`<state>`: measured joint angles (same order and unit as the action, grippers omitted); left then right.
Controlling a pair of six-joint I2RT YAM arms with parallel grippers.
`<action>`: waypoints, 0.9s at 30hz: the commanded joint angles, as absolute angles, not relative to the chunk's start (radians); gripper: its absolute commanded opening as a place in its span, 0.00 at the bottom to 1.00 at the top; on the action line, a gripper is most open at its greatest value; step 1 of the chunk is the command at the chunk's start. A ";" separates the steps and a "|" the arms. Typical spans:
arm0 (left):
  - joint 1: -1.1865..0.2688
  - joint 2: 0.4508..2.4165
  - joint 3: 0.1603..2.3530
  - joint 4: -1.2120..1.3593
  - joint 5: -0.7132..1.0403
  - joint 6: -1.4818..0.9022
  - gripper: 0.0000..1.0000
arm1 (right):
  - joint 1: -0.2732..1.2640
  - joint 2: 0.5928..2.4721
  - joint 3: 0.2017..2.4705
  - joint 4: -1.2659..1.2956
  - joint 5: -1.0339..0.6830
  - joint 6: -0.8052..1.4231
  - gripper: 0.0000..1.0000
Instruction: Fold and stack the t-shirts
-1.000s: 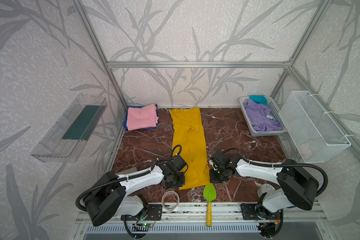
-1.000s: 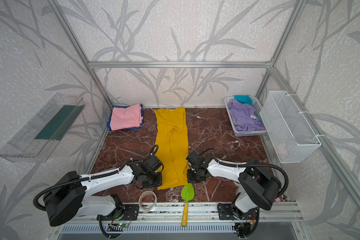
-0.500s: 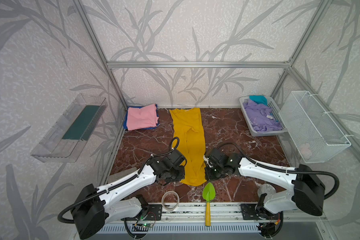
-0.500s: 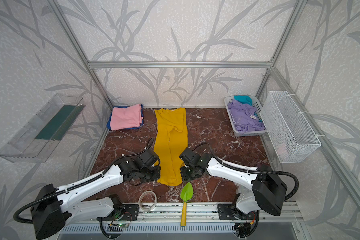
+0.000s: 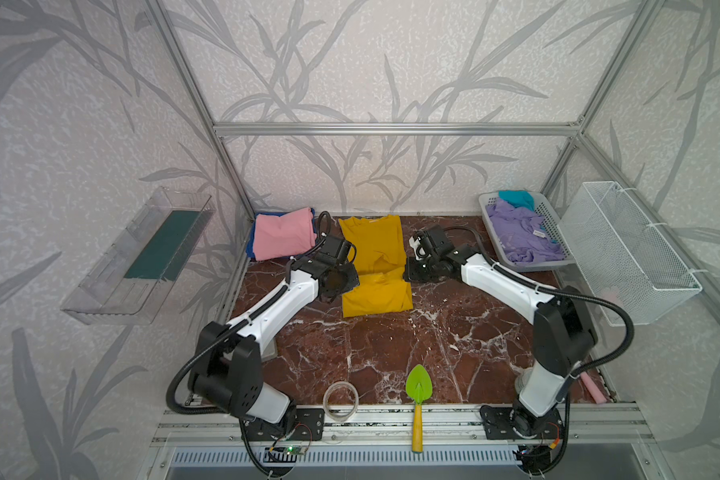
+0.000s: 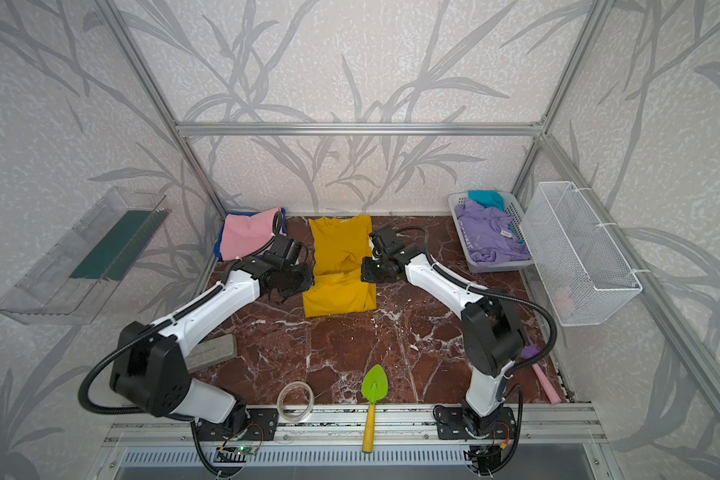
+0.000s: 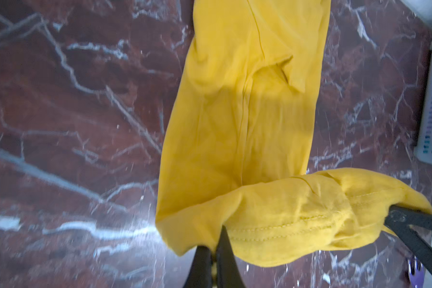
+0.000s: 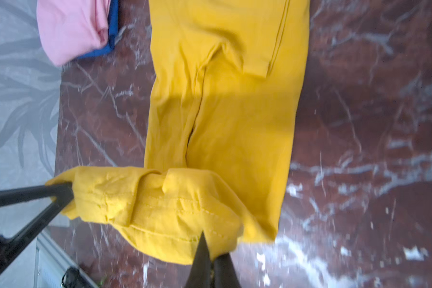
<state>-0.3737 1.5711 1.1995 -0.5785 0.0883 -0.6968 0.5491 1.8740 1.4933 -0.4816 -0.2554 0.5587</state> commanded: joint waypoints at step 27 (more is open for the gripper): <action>-0.187 2.041 1.842 -0.748 0.073 -0.607 0.47 | 0.387 2.271 2.020 -0.589 -0.286 0.508 0.52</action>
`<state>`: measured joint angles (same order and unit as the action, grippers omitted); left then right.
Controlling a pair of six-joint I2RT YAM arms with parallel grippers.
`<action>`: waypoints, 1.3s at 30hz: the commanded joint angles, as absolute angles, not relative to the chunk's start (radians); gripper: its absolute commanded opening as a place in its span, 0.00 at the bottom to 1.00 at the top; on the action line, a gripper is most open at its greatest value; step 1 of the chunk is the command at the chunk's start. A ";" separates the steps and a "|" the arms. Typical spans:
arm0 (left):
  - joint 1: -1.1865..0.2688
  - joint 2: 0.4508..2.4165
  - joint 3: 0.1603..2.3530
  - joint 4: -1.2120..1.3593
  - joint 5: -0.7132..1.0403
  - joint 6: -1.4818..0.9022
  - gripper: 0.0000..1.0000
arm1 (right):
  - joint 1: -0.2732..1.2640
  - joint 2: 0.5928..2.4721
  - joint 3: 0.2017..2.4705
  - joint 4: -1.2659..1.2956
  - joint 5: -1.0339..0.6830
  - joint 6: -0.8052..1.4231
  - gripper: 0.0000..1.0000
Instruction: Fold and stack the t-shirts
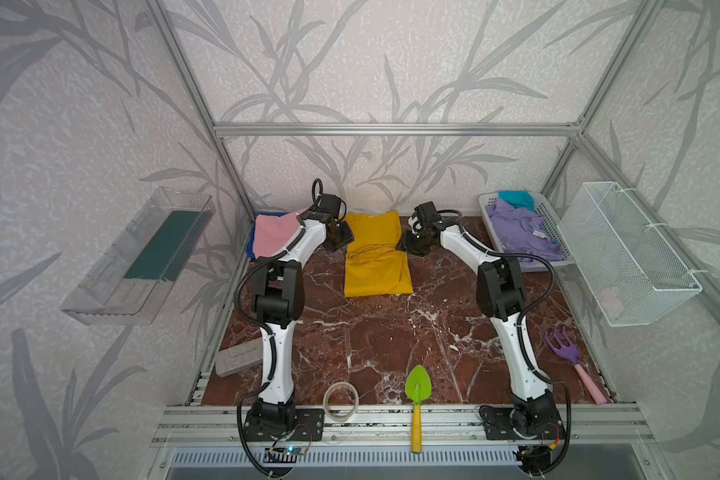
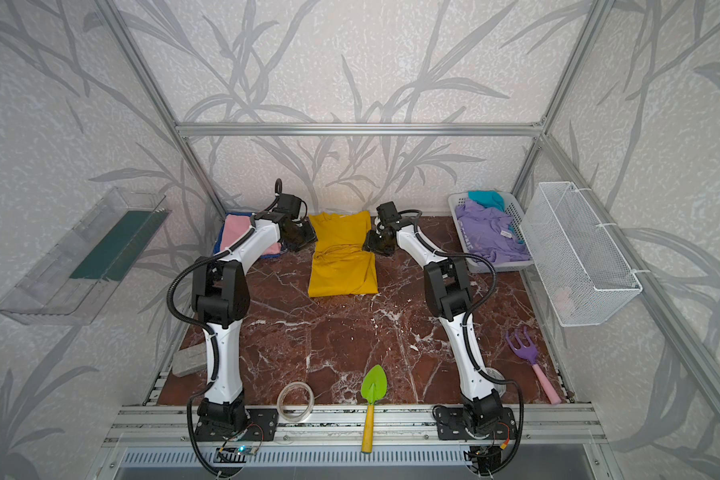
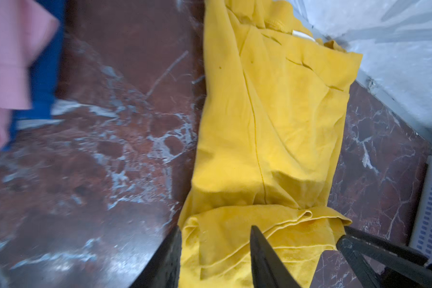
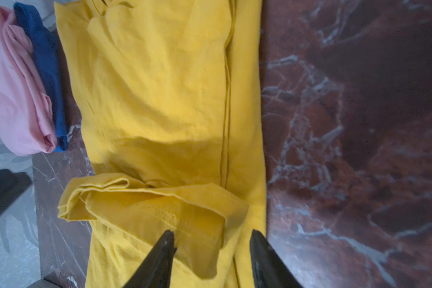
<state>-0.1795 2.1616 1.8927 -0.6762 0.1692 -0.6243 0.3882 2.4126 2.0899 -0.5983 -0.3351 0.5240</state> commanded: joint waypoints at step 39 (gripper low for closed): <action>-0.455 1.527 0.816 -0.489 0.170 -0.717 0.38 | 0.644 1.768 1.037 -0.381 -0.262 0.581 0.37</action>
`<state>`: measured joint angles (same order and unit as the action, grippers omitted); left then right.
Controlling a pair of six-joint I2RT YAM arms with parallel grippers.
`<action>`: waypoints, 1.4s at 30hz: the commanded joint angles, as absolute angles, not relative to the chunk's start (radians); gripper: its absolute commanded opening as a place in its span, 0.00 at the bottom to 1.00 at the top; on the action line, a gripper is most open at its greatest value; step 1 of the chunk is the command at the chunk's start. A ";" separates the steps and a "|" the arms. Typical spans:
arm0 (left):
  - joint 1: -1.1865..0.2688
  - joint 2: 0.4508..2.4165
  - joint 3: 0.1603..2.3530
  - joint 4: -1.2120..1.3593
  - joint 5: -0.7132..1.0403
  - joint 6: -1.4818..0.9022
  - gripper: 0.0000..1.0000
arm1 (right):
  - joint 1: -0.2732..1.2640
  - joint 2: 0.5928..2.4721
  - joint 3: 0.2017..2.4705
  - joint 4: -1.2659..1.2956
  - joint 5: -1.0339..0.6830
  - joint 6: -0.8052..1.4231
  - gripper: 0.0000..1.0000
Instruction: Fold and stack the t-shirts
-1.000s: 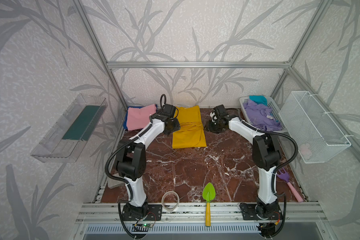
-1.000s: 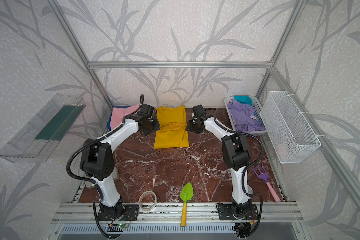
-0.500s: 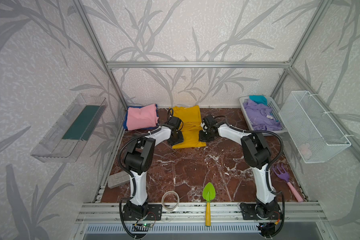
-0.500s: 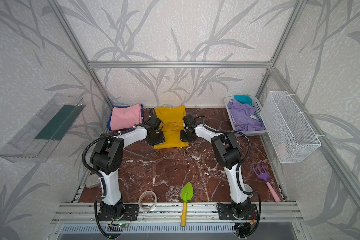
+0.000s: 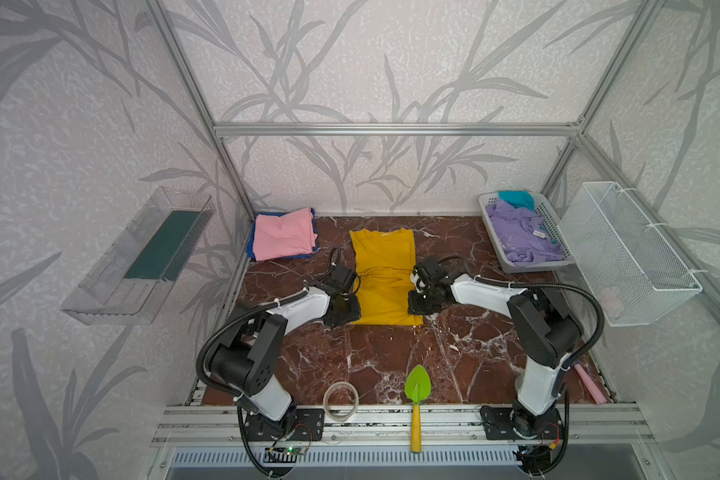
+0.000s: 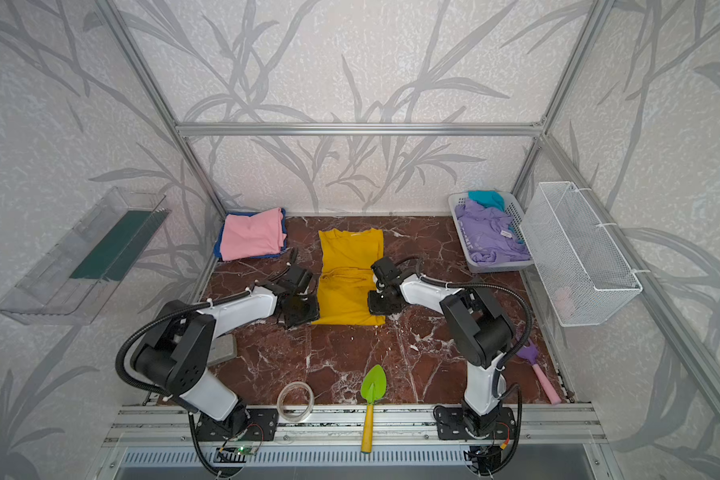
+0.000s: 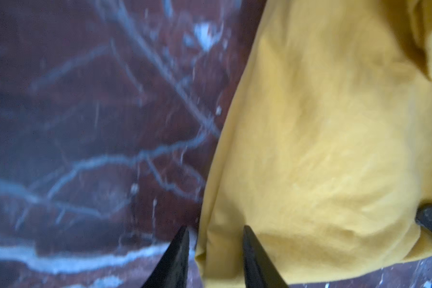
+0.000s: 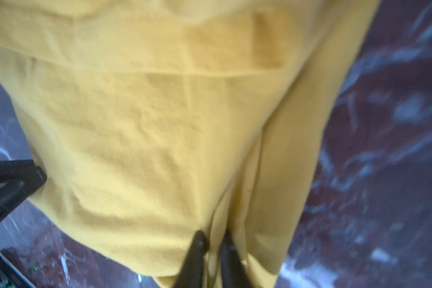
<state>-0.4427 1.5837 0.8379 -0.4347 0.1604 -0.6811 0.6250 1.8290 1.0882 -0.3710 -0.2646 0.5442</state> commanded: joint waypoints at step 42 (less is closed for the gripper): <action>-0.397 2.183 2.016 -0.812 0.150 -0.529 0.24 | 0.373 2.076 1.676 -0.435 -0.401 0.532 0.08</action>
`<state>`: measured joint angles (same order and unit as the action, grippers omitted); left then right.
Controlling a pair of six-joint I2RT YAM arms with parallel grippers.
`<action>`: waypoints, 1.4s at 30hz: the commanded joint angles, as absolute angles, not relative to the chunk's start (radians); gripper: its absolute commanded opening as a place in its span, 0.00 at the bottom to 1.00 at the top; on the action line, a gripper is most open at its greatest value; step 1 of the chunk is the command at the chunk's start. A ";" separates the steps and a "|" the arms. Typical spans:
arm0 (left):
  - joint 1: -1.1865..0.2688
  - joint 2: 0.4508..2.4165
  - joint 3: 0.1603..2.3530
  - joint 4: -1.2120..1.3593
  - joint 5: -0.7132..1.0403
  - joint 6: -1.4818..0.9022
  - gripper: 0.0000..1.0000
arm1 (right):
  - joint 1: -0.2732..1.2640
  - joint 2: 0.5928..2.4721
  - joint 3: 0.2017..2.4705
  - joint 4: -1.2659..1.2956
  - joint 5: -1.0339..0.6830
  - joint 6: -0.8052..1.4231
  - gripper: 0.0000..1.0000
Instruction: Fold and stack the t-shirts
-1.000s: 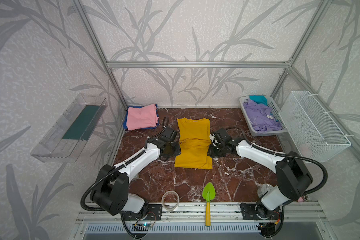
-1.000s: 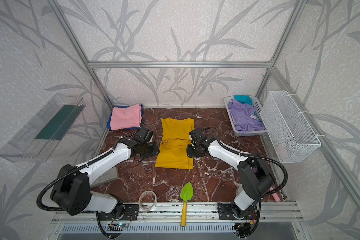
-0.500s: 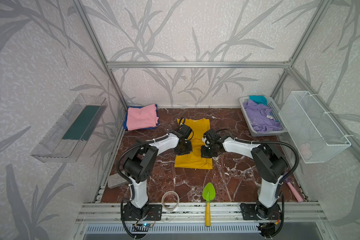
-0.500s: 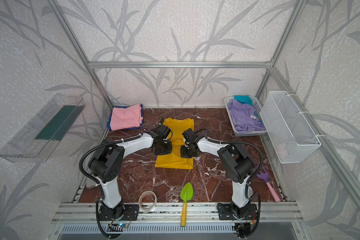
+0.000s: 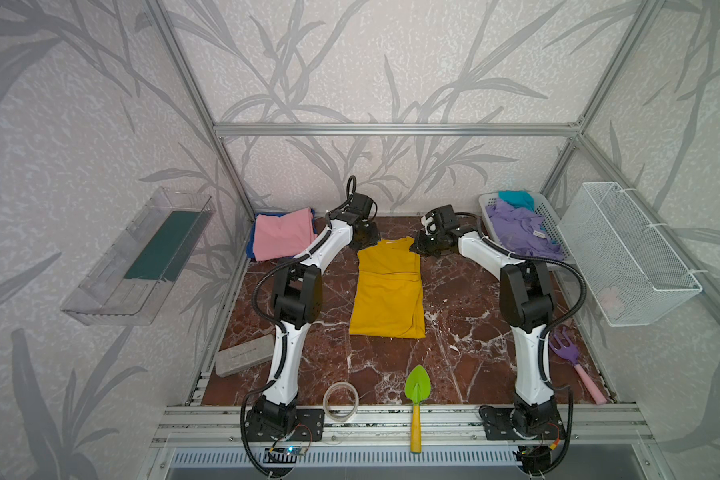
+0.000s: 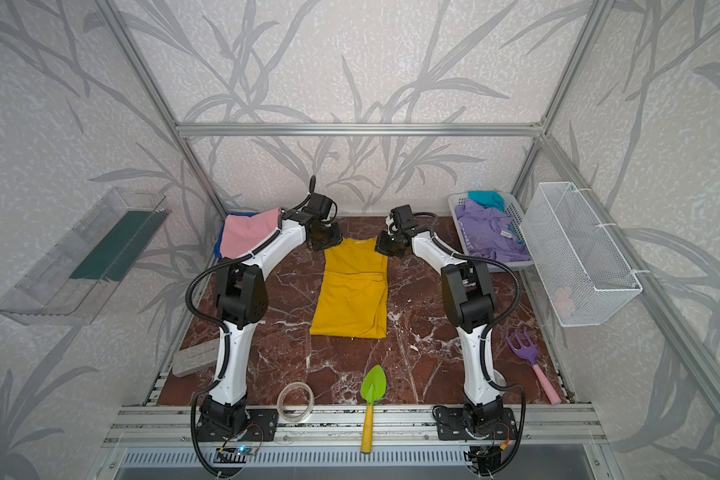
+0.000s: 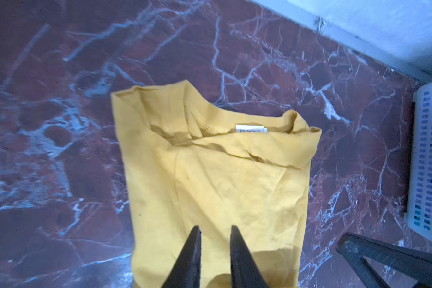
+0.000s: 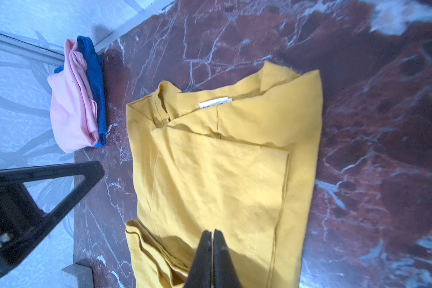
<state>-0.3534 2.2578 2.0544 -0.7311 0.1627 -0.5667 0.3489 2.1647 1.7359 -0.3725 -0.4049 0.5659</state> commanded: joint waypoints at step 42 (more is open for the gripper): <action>-0.424 2.188 1.543 -0.471 0.240 -0.606 0.31 | 0.560 1.845 1.039 -0.289 -0.316 0.582 0.15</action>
<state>-0.4541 2.1361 1.5398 -0.4530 0.2615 -0.6258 0.5629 1.8145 1.0355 -0.2977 -0.3134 0.5747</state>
